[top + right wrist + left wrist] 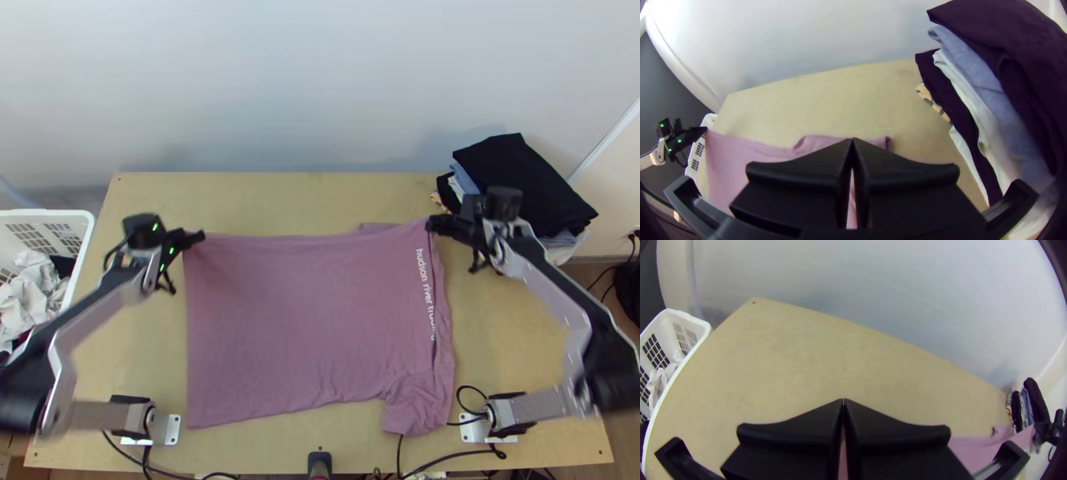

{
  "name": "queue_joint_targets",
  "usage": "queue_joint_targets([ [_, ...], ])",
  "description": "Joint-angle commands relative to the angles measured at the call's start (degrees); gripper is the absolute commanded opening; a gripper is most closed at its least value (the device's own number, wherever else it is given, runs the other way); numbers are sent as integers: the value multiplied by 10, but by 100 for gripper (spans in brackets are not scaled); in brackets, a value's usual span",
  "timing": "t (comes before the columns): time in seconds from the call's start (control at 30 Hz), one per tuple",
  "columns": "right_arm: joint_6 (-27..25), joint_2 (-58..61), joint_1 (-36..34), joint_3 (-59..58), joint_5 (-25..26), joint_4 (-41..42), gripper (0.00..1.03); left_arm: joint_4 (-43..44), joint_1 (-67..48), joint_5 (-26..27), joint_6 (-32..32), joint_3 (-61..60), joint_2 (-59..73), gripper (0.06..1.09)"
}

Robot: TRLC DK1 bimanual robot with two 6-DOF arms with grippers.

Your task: Fold the t-shirt

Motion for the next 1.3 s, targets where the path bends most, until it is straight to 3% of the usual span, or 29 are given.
queue_joint_targets([
  [0.0, 19, 79, -8, 94, 1, 15, 3, 17, 23, 4, -9, 91, 98, 10],
  [0.4, 39, 257, -6, 298, 17, -11, 3, -23, 46, 5, -26, 318, 288, 10],
  [0.43, 46, 258, -6, 304, 17, -15, 3, -26, 44, 5, -27, 322, 288, 16],
  [0.47, 49, 258, -5, 310, 17, -22, 12, -31, 42, 5, -27, 324, 286, 32],
  [0.5, 51, 254, -5, 314, 17, -30, 31, -47, 40, 6, -27, 329, 282, 53],
  [0.53, 52, 248, -4, 316, 17, -36, 42, -72, 38, 6, -27, 339, 279, 70],
  [0.57, 54, 242, -4, 319, 17, -42, 49, -96, 38, 5, -28, 354, 278, 80],
  [0.63, 81, 225, -6, 320, 17, -64, 73, -131, 39, 4, -33, 369, 267, 92],
  [0.67, 92, 214, -7, 320, 17, -73, 81, -139, 41, 4, -37, 371, 258, 94],
  [0.8, 111, 163, -8, 323, 27, -122, 98, -150, 50, 5, -39, 370, 207, 98],
  [0.93, 111, 60, -6, 287, 28, -168, 98, -200, 56, 22, -39, 372, 138, 98],
  [1.27, 101, -189, -9, 134, 28, -380, 98, -321, 56, 63, -32, 298, -49, 98],
])
